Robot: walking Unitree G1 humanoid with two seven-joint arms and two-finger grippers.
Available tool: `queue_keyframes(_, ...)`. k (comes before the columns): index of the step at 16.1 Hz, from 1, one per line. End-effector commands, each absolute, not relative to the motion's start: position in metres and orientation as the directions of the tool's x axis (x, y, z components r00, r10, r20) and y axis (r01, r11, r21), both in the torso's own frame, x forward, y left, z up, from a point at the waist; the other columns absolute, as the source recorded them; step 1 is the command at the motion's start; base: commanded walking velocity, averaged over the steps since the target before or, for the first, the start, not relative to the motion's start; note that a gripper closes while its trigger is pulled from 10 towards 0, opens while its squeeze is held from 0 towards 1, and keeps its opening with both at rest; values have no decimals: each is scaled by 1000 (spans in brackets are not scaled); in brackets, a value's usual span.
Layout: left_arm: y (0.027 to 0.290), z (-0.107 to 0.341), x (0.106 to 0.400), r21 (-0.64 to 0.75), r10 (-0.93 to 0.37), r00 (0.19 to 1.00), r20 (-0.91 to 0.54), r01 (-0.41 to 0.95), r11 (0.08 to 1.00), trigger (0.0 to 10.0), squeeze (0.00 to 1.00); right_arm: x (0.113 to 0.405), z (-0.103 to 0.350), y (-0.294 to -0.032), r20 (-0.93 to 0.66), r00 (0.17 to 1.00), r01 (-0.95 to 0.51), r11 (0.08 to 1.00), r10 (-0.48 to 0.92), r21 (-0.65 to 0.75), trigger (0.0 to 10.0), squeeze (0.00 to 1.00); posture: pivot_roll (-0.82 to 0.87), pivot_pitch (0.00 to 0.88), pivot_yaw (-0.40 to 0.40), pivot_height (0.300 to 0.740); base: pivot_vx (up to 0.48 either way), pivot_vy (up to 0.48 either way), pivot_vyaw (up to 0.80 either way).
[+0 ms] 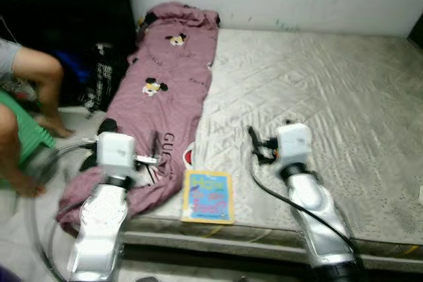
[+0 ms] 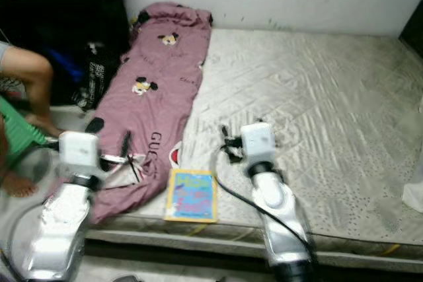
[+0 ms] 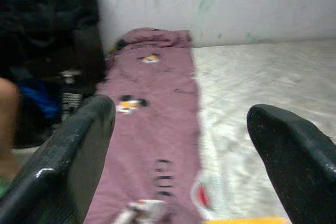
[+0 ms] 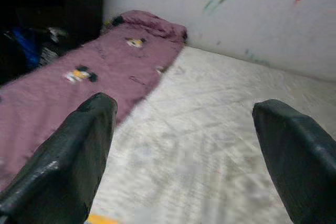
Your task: Clean up the room
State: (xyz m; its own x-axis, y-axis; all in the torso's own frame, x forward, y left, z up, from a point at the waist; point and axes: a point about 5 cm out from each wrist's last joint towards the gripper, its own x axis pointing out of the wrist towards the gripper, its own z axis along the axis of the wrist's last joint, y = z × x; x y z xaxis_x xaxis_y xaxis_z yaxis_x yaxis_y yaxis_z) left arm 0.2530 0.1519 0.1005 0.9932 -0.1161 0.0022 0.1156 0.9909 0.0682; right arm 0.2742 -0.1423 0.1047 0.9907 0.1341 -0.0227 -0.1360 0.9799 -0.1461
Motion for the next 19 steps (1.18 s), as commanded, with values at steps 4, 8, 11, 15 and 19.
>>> queue_keyframes(4, 159, 103, 254, 90, -100, 995, 7, 99, 991, 10000, 0, 277, 109, -139, -8, 990, -141, 981, 141, -136, 10000, 0, 12, 0, -13, 740, 0, -321, 0)
queue_keyframes(8, 158, 103, 254, 90, -100, 995, 7, 99, 991, 10000, 0, 277, 109, -139, -10, 990, -141, 980, 141, -138, 10000, 0, 13, 0, -15, 740, 0, -315, 0)
queue_keyframes(11, 158, 103, 255, 88, -99, 995, 7, 98, 991, 10000, 0, 278, 109, -139, -11, 990, -140, 980, 139, -140, 10000, 0, 11, 0, -16, 740, 0, -307, 0)
queue_keyframes(15, 157, 103, 255, 91, -100, 995, 7, 99, 991, 10000, 0, 278, 108, -140, -14, 990, -140, 980, 139, -141, 10000, 0, 10, 0, -14, 740, 0, -291, 0)
queue_keyframes(19, 157, 103, 255, 79, -102, 995, 15, 101, 992, 10000, 0, 279, 108, -140, -17, 990, -138, 980, 137, -142, 10000, 0, 10, 0, -14, 740, 0, 0, 0)
